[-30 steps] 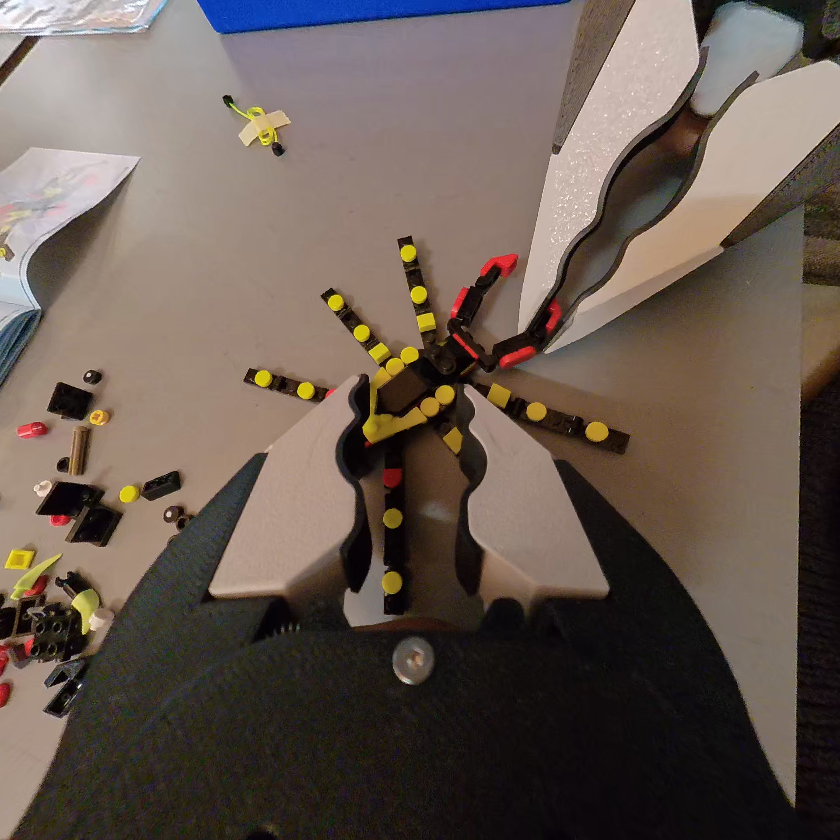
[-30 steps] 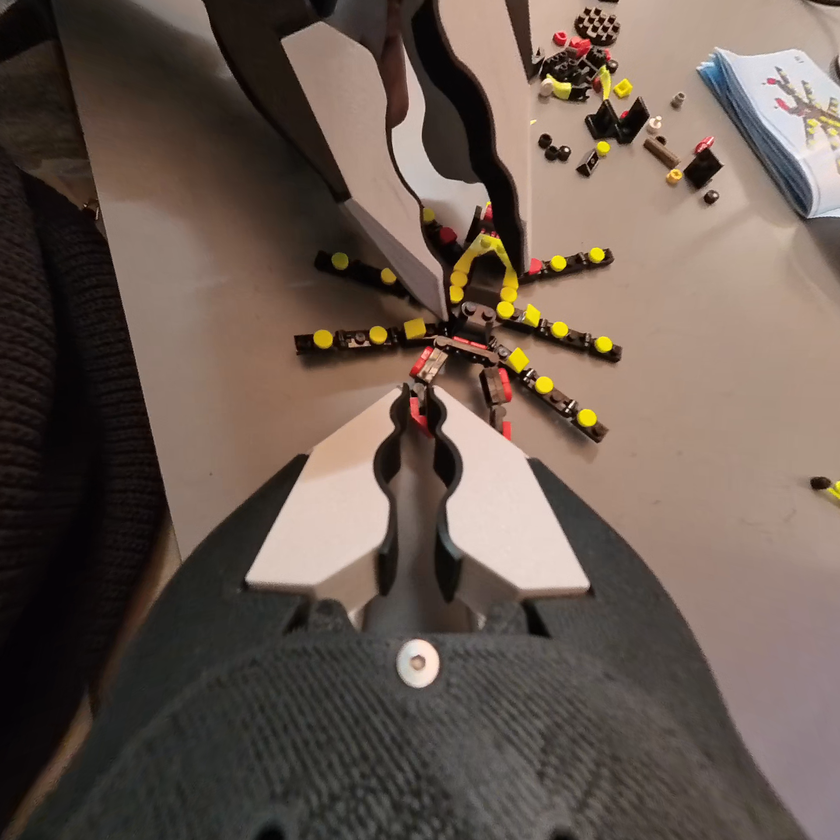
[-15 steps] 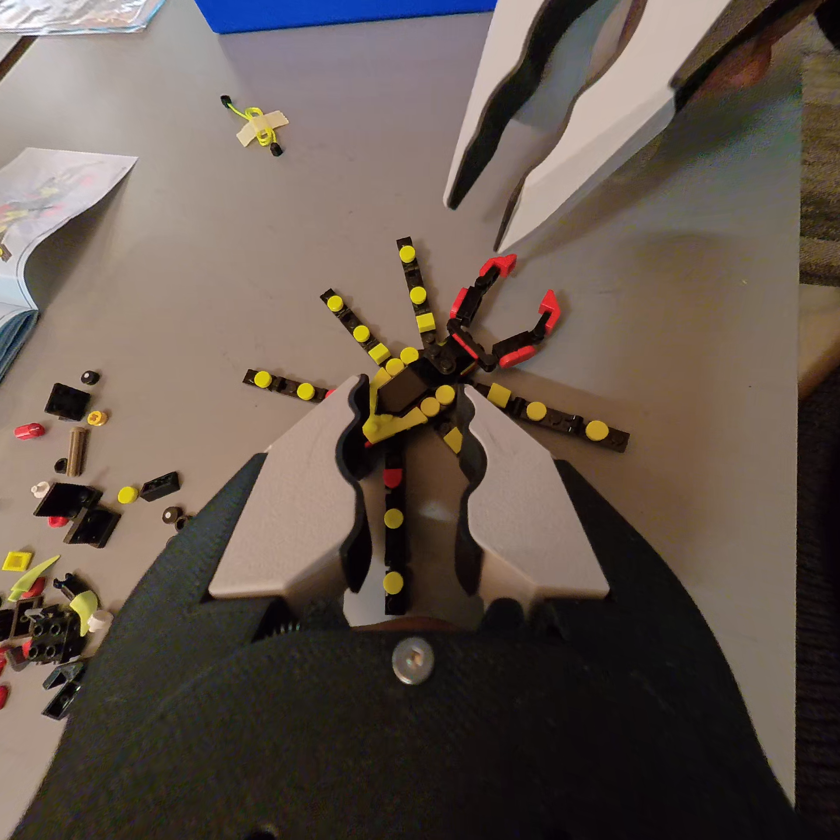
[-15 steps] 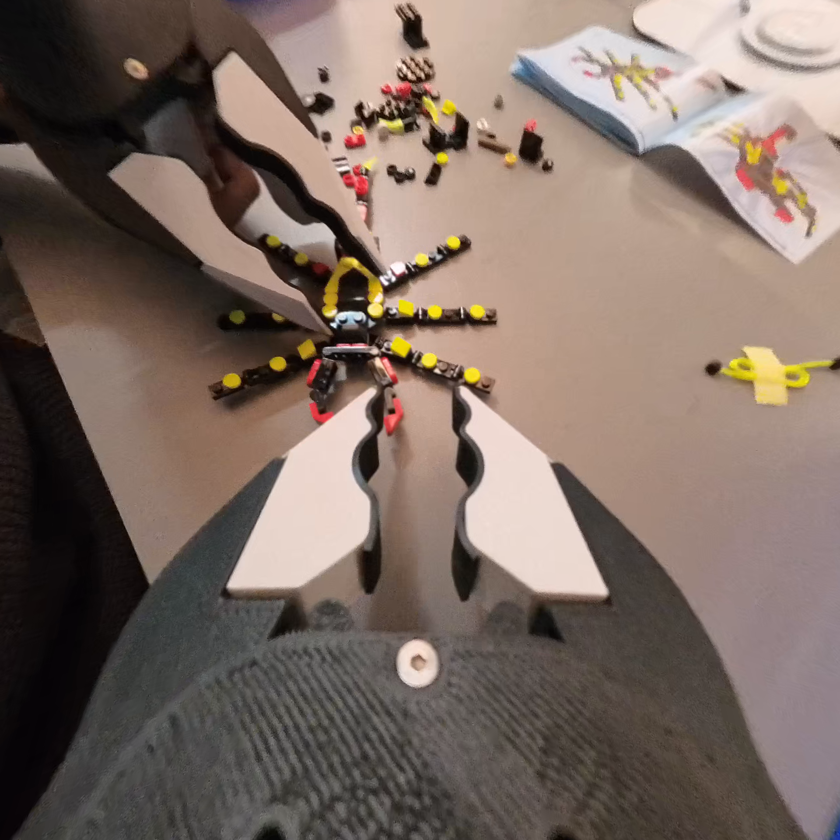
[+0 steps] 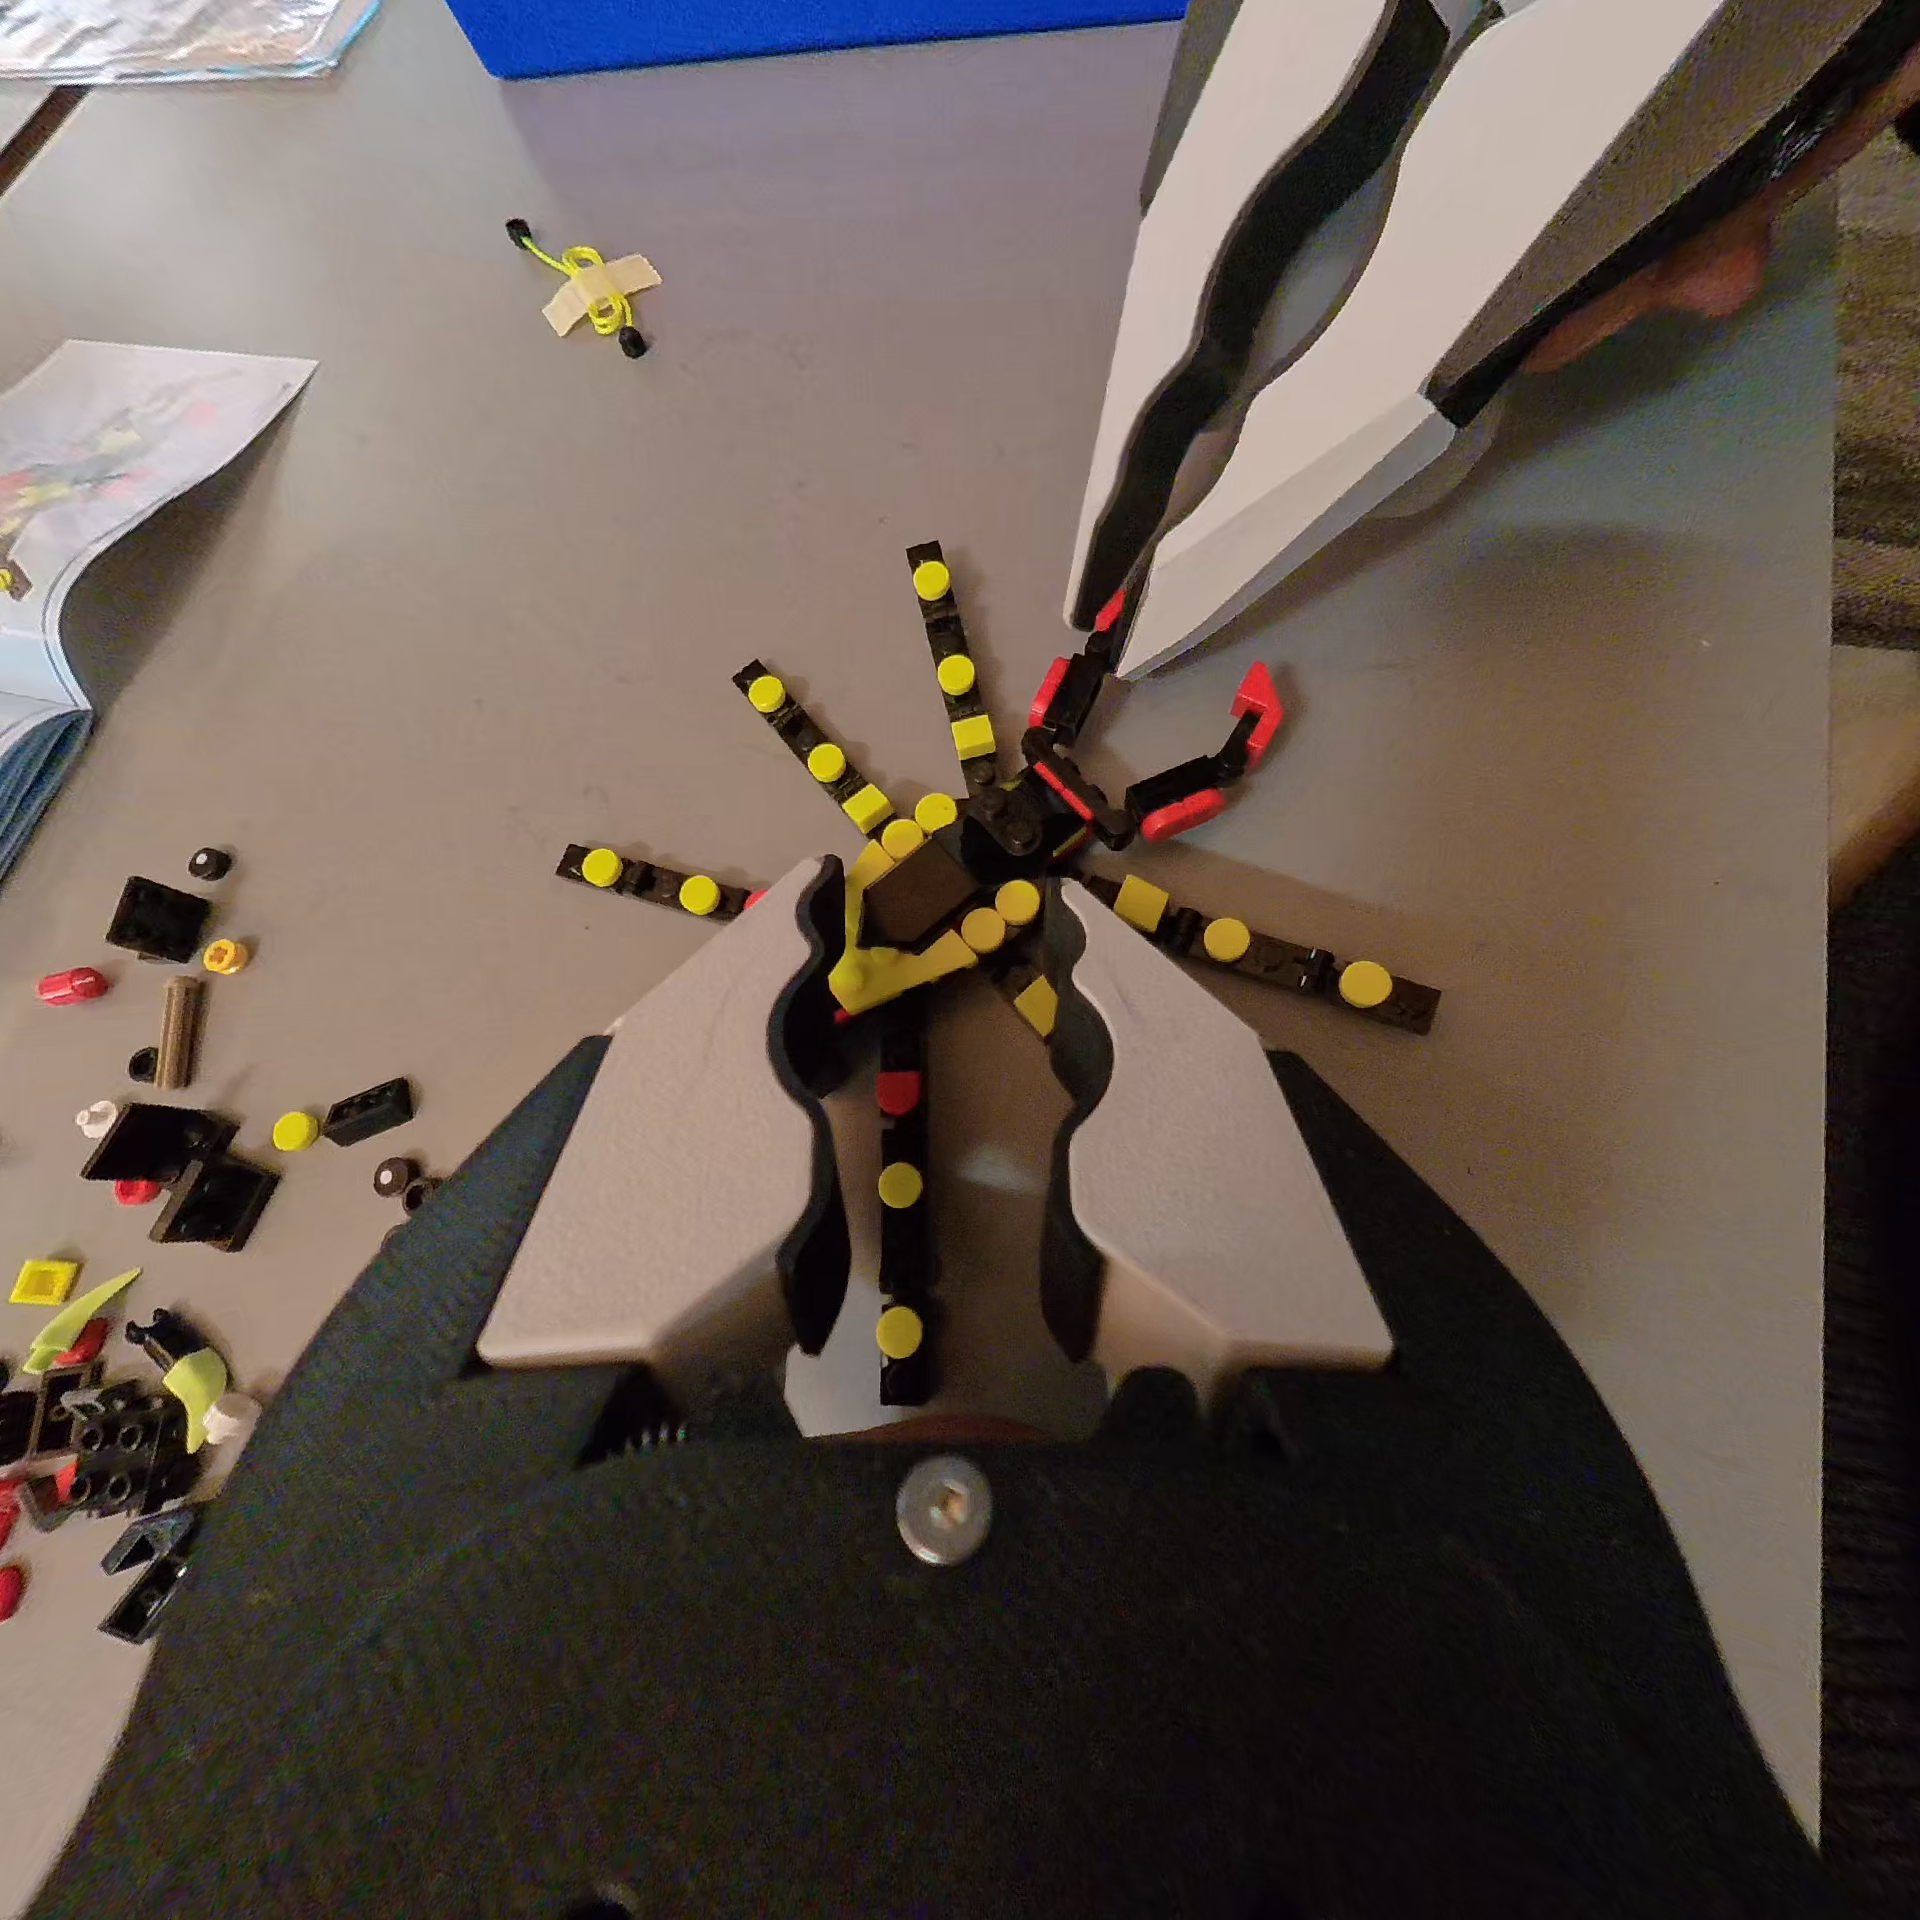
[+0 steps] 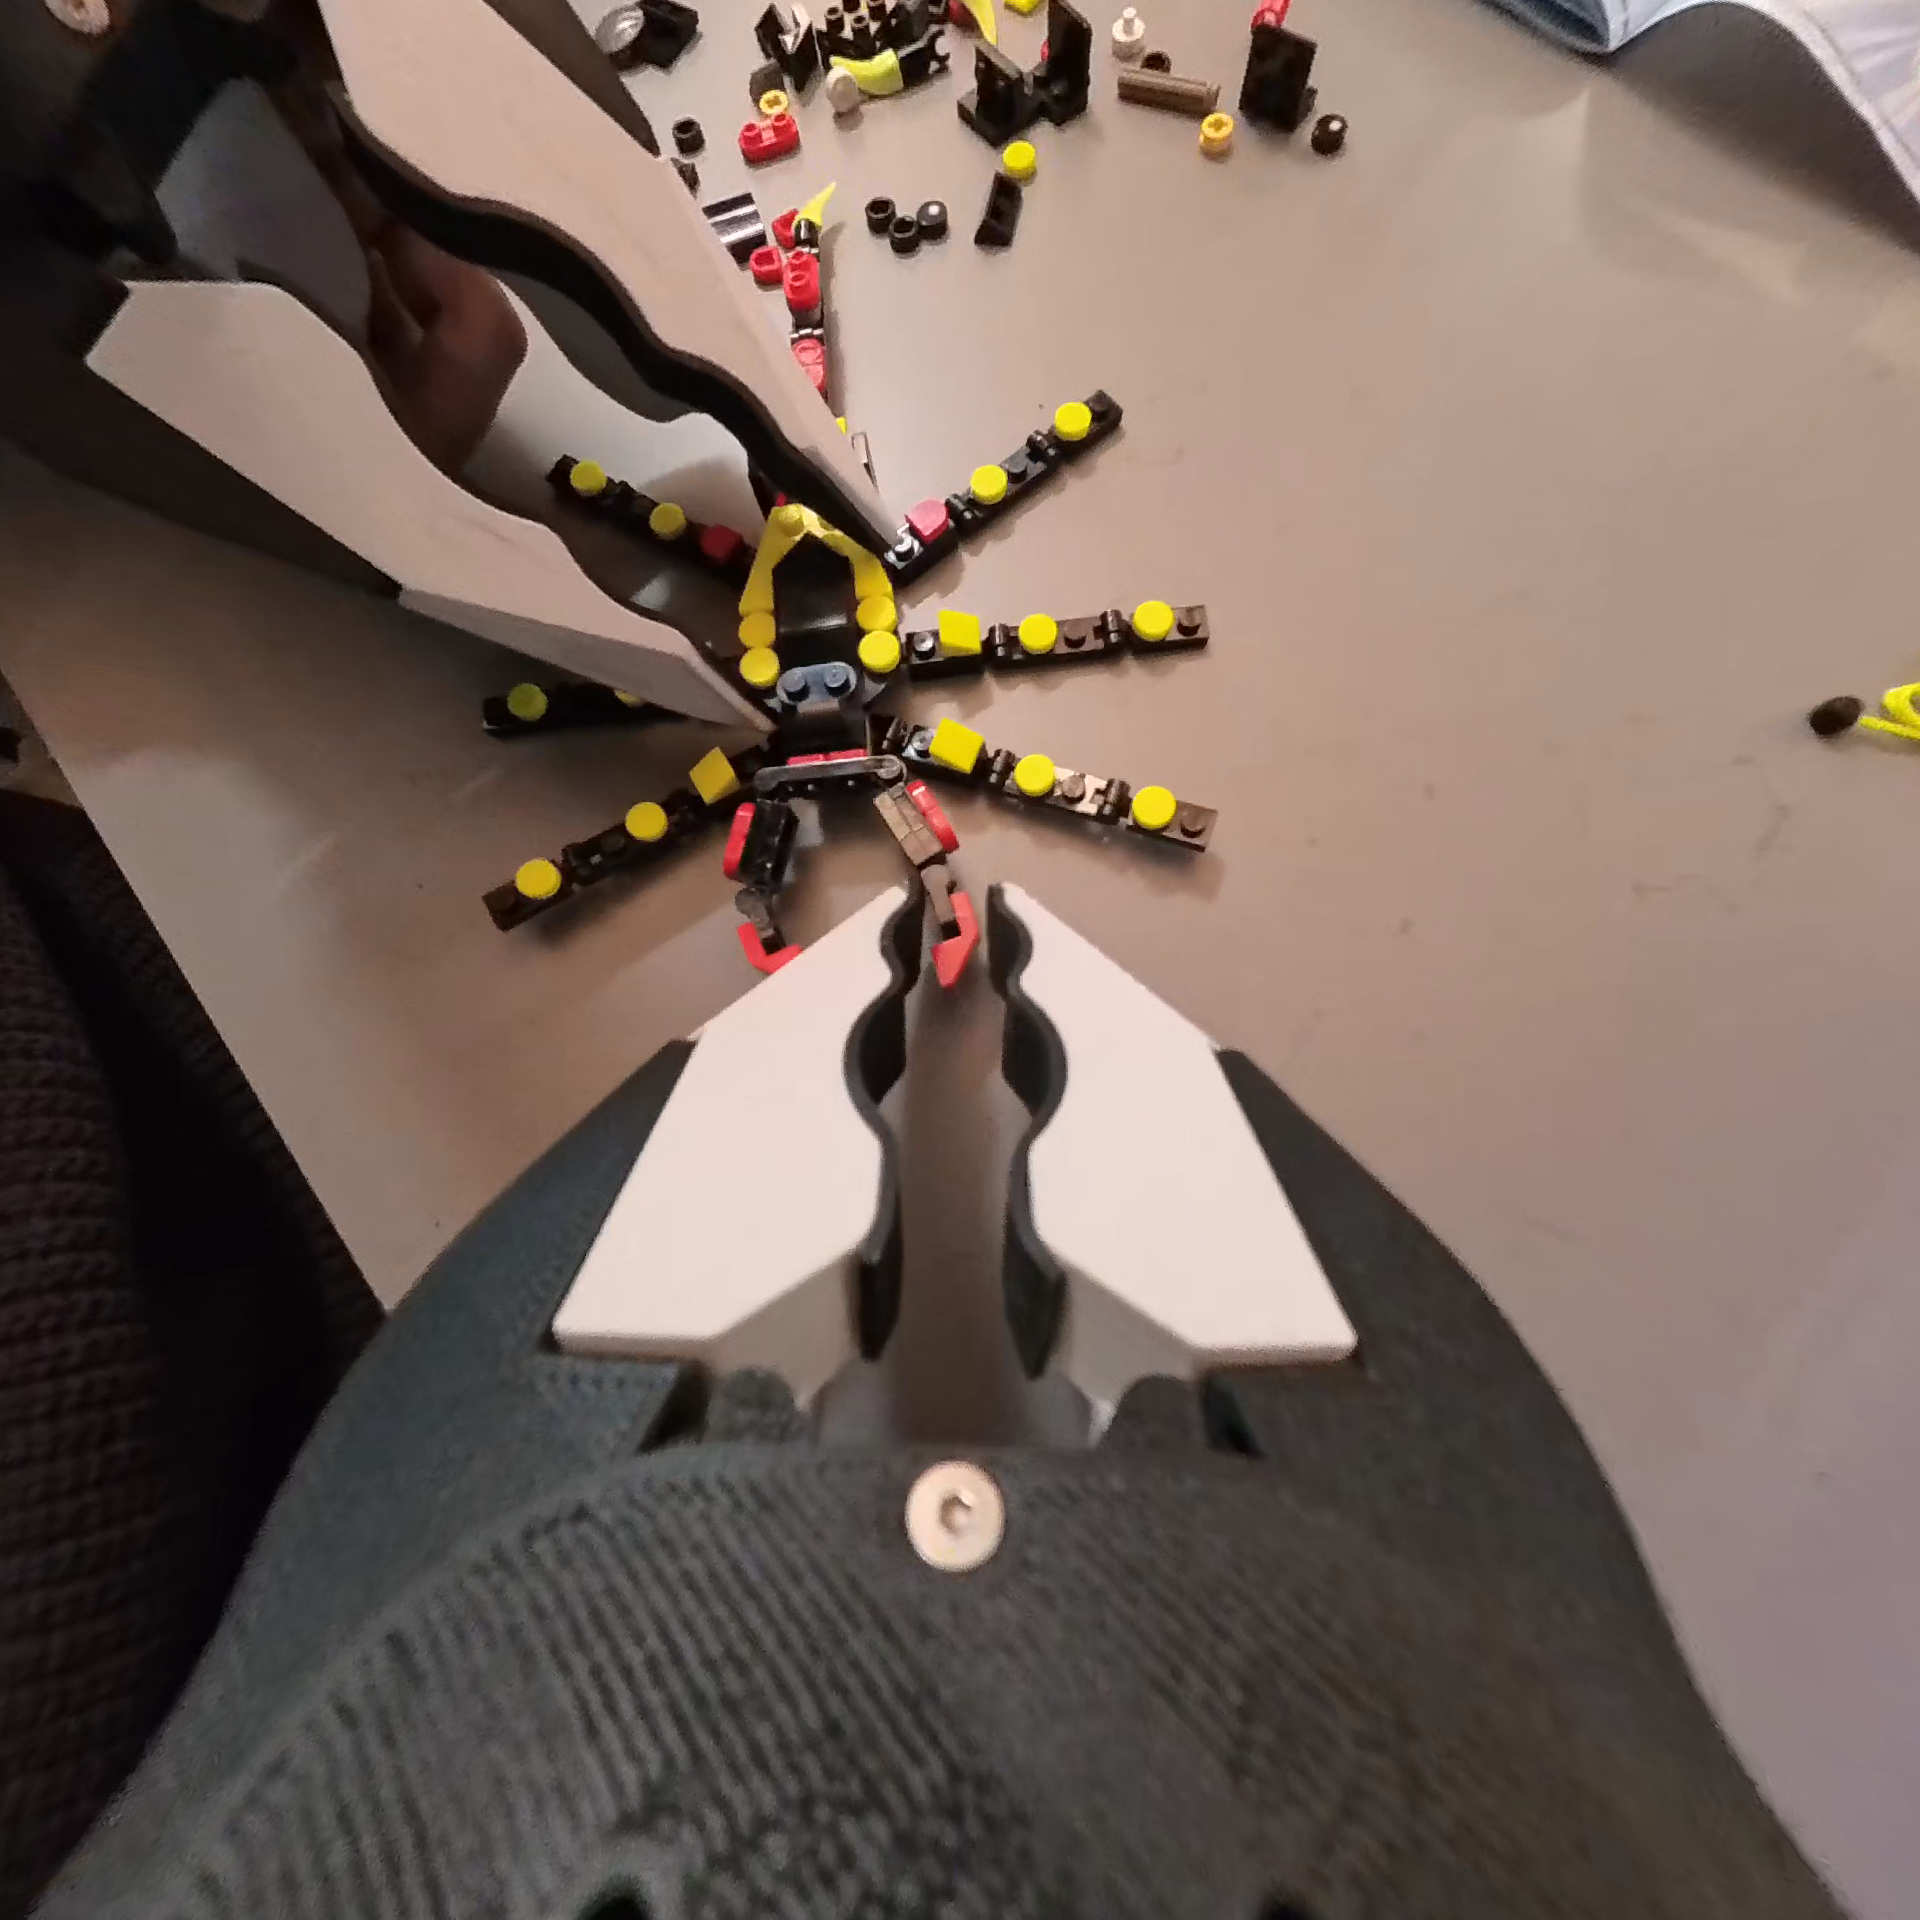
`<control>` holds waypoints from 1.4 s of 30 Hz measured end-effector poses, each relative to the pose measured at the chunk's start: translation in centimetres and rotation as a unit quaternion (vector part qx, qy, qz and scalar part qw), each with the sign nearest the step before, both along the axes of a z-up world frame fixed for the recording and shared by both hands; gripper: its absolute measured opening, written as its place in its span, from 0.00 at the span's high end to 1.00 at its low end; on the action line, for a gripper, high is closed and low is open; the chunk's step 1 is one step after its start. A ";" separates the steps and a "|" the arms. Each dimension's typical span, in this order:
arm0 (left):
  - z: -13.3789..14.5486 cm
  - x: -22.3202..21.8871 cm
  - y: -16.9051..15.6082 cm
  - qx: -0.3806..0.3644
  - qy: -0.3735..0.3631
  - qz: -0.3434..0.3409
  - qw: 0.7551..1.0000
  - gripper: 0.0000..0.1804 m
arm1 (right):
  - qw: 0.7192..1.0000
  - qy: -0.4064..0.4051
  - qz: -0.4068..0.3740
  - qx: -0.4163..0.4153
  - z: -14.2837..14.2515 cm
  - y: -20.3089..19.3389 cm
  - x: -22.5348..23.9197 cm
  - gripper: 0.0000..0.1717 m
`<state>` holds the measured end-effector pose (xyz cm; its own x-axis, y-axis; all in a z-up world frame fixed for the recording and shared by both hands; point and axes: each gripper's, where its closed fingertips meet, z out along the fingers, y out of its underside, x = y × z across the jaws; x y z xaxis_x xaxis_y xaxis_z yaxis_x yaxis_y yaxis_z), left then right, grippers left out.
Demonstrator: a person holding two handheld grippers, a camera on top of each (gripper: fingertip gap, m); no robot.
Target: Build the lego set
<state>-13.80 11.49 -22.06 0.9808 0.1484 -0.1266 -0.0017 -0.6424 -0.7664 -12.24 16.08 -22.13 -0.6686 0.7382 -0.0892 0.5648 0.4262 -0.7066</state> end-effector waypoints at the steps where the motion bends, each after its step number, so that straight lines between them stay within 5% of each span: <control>1: 0.0 0.0 0.0 0.000 0.000 0.000 1.000 0.80 | 1.000 -0.005 -0.002 -0.003 0.0 0.0 0.1 0.95; 21: -0.1 0.1 0.1 -0.005 0.017 0.002 1.000 0.81 | 0.985 -0.094 -0.116 -0.089 -0.3 0.3 -0.2 0.96; 31: -0.1 0.1 0.1 -0.005 0.018 0.001 1.000 0.81 | 0.982 -0.076 -0.146 -0.094 0.0 0.7 -1.1 0.95; 35: -0.1 0.1 0.0 -0.005 0.019 0.000 1.000 0.82 | 0.983 -0.007 -0.147 -0.111 2.5 2.7 -2.4 0.83; 42: 0.0 0.1 0.0 -0.003 0.011 -0.001 1.000 0.82 | 0.990 0.005 -0.087 -0.109 2.3 3.4 -1.9 0.87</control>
